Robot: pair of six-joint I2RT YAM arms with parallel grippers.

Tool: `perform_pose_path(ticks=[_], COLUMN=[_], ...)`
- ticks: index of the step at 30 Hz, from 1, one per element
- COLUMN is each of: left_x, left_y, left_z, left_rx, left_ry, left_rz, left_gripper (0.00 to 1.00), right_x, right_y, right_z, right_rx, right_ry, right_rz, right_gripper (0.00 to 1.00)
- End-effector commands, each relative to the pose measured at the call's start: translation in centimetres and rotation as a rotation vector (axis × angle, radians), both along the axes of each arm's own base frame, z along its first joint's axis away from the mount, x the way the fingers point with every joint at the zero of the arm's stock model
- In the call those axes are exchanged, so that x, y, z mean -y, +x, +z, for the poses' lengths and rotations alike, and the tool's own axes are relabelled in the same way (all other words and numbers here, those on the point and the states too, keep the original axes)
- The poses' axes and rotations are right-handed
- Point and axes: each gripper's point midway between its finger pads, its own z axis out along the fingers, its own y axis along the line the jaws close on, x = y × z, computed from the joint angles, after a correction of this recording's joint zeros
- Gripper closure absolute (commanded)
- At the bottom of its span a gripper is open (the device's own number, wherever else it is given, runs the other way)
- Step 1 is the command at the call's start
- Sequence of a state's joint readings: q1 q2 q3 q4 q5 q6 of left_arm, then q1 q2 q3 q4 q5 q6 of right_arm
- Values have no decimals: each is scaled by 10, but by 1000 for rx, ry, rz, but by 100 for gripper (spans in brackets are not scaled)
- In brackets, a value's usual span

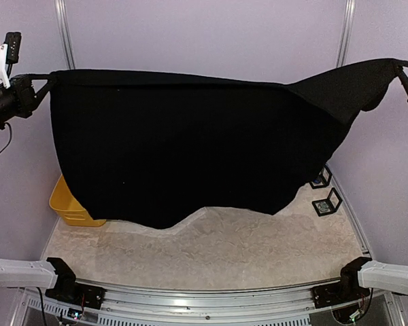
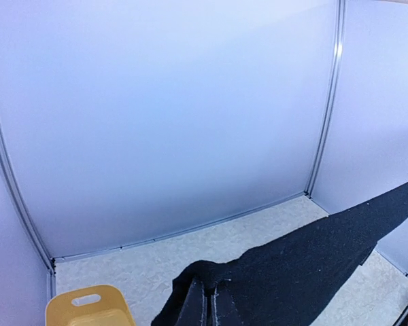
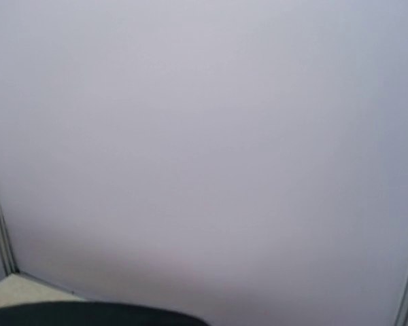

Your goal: Pin the brooch onto the clothing

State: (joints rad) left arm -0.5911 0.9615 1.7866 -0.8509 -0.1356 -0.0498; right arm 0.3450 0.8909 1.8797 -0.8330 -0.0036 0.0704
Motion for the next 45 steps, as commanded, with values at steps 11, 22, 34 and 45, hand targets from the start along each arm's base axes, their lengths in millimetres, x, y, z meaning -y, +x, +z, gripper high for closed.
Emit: perform_pose_path(ticks=[11, 22, 34, 45], left_x=[35, 10, 3, 11], left_y=[127, 237, 202, 138], left_z=[-53, 55, -49, -352], left_rx=[-154, 150, 17, -691], left_ry=[197, 47, 209, 249], left_rz=[57, 318, 273, 161], left_gripper=[100, 100, 100, 100], right_x=[-24, -6, -1, -71], right_y=[213, 229, 153, 101], right_z=[-49, 122, 20, -323], right_rx=[-177, 372, 193, -817], right_ry=[-166, 124, 100, 157], right_rz=[-271, -296, -202, 154], right_gripper=[100, 100, 100, 100])
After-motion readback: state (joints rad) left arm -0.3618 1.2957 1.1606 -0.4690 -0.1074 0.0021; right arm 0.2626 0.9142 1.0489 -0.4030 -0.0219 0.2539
